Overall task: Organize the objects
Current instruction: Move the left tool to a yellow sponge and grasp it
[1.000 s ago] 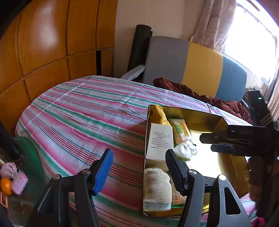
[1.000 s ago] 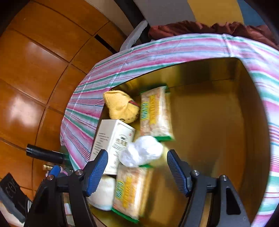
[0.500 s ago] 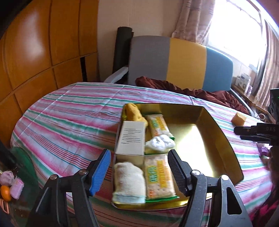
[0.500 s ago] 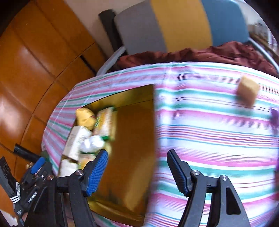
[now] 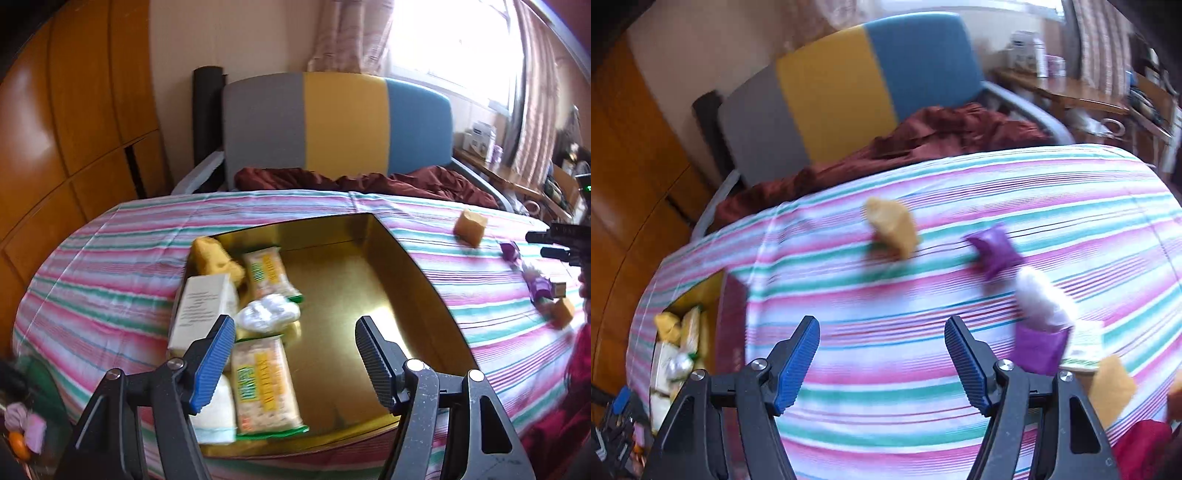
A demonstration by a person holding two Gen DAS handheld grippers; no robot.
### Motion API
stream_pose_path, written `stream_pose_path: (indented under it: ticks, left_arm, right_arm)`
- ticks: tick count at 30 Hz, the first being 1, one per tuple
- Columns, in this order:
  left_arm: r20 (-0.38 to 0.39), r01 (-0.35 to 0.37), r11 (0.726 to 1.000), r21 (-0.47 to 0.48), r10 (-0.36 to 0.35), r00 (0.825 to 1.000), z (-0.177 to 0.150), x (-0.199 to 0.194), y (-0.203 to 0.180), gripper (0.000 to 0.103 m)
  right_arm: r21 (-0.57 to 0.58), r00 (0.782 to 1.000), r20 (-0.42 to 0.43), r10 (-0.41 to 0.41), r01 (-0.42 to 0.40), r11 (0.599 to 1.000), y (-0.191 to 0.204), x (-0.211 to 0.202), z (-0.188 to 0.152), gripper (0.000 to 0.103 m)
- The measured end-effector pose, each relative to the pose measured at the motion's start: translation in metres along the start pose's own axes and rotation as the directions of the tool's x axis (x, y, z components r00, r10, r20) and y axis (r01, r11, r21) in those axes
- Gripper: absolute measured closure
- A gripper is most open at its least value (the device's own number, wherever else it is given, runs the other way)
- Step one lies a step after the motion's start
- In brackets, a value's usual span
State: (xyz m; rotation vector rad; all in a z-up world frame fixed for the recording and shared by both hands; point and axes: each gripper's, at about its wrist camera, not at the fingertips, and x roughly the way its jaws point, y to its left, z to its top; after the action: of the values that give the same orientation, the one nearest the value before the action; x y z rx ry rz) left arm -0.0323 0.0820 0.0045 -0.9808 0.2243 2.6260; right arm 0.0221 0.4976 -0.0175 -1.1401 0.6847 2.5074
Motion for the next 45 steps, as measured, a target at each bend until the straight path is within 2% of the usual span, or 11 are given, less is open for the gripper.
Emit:
stream_pose_path:
  ticks: [4,10,14,18,24,29,32,36,45]
  left_arm:
    - [-0.005,0.022,0.999,0.043,-0.022,1.0,0.009,0.006,-0.022,0.034]
    - [-0.022,0.076,0.992,0.098,-0.074,0.997,0.028,0.02,-0.06,0.034]
    - [-0.042,0.14,0.982,0.125,-0.135,0.99,0.046,0.033,-0.092,0.034]
    - [-0.079,0.217,0.967,0.131,-0.208,0.975,0.068,0.049,-0.13,0.034]
    - [-0.135,0.283,0.945,0.166,-0.263,0.955,0.092,0.083,-0.191,0.03]
    - [-0.181,0.319,0.938,0.135,-0.293,0.939,0.11,0.121,-0.232,0.023]
    - [-0.159,0.311,0.933,0.18,-0.284,0.946,0.12,0.14,-0.257,0.018]
    - [-0.159,0.315,0.912,0.264,-0.281,0.946,0.134,0.173,-0.289,0.003]
    - [-0.151,0.285,0.868,0.407,-0.244,0.958,0.146,0.231,-0.33,0.003]
  right_arm:
    - [0.122,0.998,0.049,-0.038,0.031,0.992,-0.041,-0.001,0.004,0.032]
    - [0.303,0.994,0.079,-0.071,0.044,0.952,-0.082,-0.01,0.009,0.032]
    - [0.4,0.996,0.078,-0.049,0.014,0.916,-0.103,-0.014,0.005,0.032]
    - [0.473,0.996,0.088,-0.034,-0.012,0.881,-0.119,-0.018,0.002,0.032]
    - [0.524,0.993,0.122,0.002,-0.066,0.849,-0.131,-0.024,-0.001,0.032]
    - [0.523,0.993,0.091,0.071,-0.109,0.845,-0.13,-0.017,-0.001,0.032]
    - [0.515,0.991,0.088,0.101,-0.132,0.847,-0.128,-0.016,-0.001,0.032]
    - [0.513,0.988,0.086,0.132,-0.157,0.844,-0.128,-0.014,-0.001,0.032]
    - [0.489,0.984,0.055,0.168,-0.173,0.855,-0.123,-0.008,0.0,0.032]
